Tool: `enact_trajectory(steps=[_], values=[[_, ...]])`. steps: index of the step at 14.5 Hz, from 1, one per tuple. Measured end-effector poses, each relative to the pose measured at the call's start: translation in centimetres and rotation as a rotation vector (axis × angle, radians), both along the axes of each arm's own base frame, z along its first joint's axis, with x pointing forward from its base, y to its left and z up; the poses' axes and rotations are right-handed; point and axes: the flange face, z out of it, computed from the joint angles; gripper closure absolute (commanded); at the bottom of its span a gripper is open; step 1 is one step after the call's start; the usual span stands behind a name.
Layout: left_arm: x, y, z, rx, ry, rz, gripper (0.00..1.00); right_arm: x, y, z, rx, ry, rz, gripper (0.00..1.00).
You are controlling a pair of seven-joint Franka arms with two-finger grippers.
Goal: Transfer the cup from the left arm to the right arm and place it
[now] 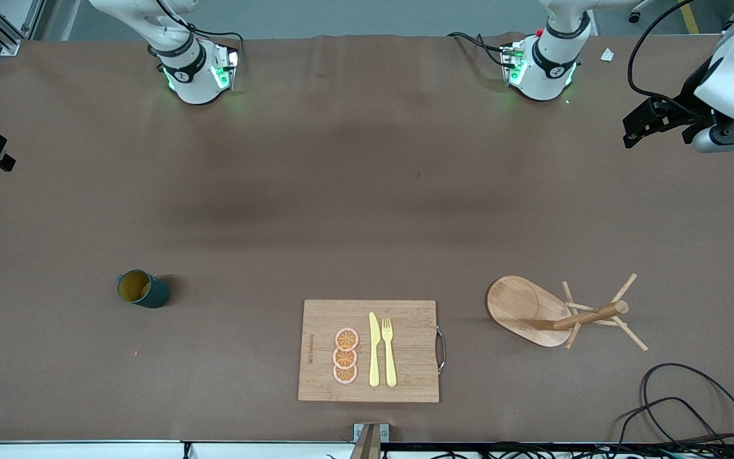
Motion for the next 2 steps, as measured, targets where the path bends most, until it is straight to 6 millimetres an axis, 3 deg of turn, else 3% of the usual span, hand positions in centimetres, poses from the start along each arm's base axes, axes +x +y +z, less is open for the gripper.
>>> enact_trajectory(steps=[2], values=[[0.01,0.05,0.0,0.004,0.0,-0.023,0.0,0.27,-0.05,-0.6,-0.003,-0.009,0.0,0.0]])
